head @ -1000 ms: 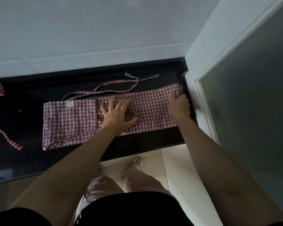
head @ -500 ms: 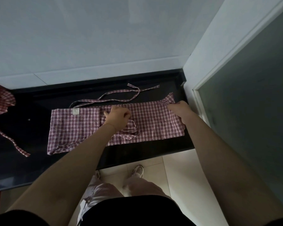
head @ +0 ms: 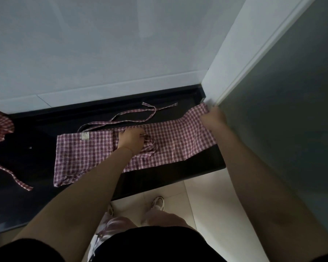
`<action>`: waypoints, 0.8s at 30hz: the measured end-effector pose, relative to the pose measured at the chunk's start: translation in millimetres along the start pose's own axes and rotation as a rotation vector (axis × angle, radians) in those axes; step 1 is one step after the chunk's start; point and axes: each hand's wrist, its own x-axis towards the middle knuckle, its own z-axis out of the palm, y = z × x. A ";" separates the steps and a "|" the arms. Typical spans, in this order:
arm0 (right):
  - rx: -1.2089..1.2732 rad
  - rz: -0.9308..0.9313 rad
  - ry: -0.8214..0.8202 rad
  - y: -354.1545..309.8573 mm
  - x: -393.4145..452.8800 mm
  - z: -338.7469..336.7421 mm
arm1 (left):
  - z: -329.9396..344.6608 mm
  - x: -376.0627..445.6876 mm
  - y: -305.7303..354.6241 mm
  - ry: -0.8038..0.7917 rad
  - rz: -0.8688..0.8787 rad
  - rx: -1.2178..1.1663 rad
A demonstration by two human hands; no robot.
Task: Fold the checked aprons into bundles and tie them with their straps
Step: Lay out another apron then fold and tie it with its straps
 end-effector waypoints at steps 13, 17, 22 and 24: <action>-0.016 -0.429 -0.172 -87.4 -92.5 15.1 | -20.3 -31.0 -31.7 0.321 -0.273 -0.103; -0.012 -0.482 -0.323 -119.9 -138.0 65.7 | -51.8 -52.4 -76.2 0.261 -0.738 -0.366; -0.052 -0.515 -0.425 -155.1 -188.2 146.5 | -83.1 -76.6 -146.8 0.128 -0.869 -0.531; -0.041 -0.518 -0.460 -165.1 -204.7 181.1 | -89.3 -80.1 -170.7 0.067 -0.793 -0.685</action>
